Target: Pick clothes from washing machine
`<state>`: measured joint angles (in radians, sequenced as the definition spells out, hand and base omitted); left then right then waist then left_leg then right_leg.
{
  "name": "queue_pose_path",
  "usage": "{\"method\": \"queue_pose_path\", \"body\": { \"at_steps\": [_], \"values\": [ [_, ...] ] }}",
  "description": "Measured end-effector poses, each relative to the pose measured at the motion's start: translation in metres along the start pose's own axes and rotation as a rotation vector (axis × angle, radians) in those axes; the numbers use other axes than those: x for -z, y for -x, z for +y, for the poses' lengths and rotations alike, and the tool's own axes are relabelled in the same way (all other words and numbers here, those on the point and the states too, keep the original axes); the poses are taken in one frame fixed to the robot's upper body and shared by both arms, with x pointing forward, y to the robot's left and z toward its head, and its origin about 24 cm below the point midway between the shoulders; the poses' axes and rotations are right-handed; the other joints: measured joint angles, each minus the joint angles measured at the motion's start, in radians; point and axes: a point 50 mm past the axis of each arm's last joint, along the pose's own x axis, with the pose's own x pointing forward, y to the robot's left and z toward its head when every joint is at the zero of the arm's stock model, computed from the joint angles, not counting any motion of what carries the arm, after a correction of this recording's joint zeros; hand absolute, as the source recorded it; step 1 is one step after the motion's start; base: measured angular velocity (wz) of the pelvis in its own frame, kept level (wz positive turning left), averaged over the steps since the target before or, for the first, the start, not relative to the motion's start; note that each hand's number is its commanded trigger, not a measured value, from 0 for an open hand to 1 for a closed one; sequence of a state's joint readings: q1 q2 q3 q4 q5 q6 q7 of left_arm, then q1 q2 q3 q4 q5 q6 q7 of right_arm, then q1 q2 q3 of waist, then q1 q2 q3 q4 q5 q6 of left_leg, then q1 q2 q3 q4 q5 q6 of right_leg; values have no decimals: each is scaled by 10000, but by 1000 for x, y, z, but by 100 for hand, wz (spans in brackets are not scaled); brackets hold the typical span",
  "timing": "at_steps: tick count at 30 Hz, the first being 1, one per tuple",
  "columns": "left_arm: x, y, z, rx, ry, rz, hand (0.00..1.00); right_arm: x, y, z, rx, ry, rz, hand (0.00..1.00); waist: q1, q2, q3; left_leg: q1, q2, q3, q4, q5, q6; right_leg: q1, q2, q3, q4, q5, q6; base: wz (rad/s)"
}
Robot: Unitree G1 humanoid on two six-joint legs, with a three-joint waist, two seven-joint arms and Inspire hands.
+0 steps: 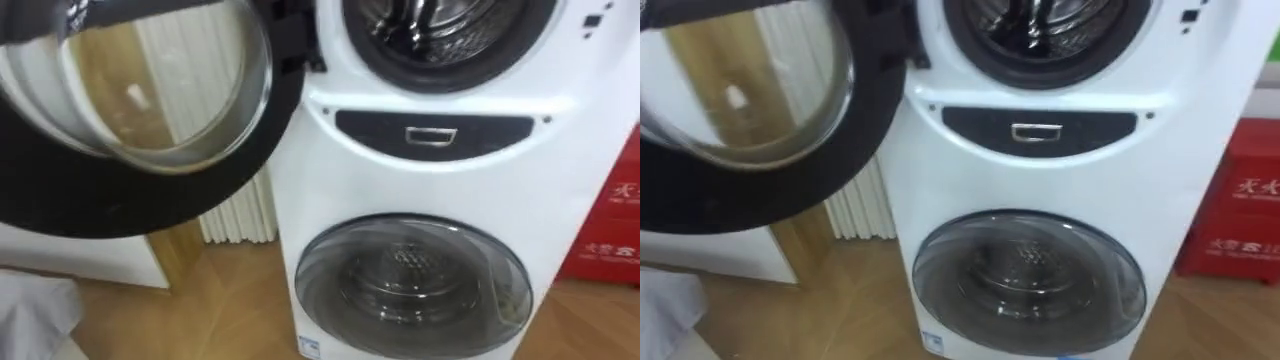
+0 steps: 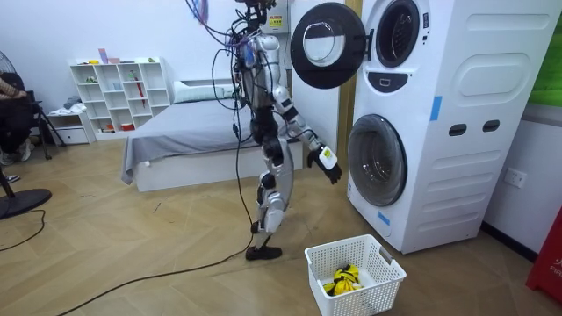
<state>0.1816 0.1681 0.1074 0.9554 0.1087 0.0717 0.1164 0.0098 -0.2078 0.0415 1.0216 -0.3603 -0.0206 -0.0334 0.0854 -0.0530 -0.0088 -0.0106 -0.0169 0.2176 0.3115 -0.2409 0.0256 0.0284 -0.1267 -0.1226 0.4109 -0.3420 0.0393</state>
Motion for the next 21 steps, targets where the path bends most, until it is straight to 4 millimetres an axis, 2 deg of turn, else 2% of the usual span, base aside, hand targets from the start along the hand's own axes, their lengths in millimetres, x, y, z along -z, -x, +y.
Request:
{"method": "queue_pose_path", "body": {
  "at_steps": [1, 2, 3, 6, 8, 12, 13, 16, 19, 21],
  "values": [
    [0, 0, 0, -48, 54, -56, 0, -1, 0, 1, -74, 25, -45, 0, -2, -73, 62, -16, 2, 2, -8, 23, 14, 133, 28, -62, -360, 19, -38, -32],
    [0, 0, -2, -16, 227, -100, 0, 3, 1, 5, -245, 25, 54, 0, -65, -90, 77, 0, 85, -53, -34, 106, 30, 341, 139, -155, -789, 321, -56, -11],
    [-2, 0, -2, 7, 399, -197, 0, 7, 3, 9, -392, 29, 183, 0, -113, -118, 73, -19, 171, -49, -88, 137, 47, 472, 253, -153, -1133, 559, -53, -8],
    [-3, 0, -4, 71, 820, -270, 0, 13, 5, 12, -503, 20, 337, 0, -169, -195, 80, -85, 350, 22, -140, 185, 97, 577, 362, -149, -1608, 917, -41, -11],
    [-2, 0, -3, 69, 976, -219, 0, 14, 6, 14, -557, -5, 331, 0, -229, -187, 82, -167, 354, -22, -138, 221, 121, 561, 396, -155, -1739, 1028, -28, 6],
    [3, 2, -7, 125, 1284, -146, 0, 13, 6, 15, -604, 6, 245, 0, -154, -55, 54, -287, 374, -178, -17, 269, 94, 545, 454, -299, -1749, 1098, -73, 12],
    [4, 2, -8, 150, 1424, -120, 0, 13, 6, 16, -609, 0, 246, 0, -118, 28, 74, -273, 374, -205, -9, 273, 89, 582, 464, -326, -1748, 1103, -83, 10],
    [8, 3, -11, 160, 2668, 30, 0, 15, 6, 16, -663, -19, 251, 0, -54, 106, 86, -286, 371, -361, 14, 290, 39, 726, 524, -636, -1940, 1137, -140, 14],
    [14, 4, -4, -162, 4038, 304, 0, 19, 8, 16, -698, -1, 360, 0, -18, 215, 151, -284, 397, -613, 64, 278, -76, 927, 617, -891, -2104, 1171, -200, 20],
    [15, 3, 0, -429, 5036, 422, 0, 22, 8, 11, -521, -37, 441, 0, 5, 352, 149, -292, 385, -755, 95, 276, -105, 1045, 631, -1057, -2167, 1142, -243, 19]
  ]
}}
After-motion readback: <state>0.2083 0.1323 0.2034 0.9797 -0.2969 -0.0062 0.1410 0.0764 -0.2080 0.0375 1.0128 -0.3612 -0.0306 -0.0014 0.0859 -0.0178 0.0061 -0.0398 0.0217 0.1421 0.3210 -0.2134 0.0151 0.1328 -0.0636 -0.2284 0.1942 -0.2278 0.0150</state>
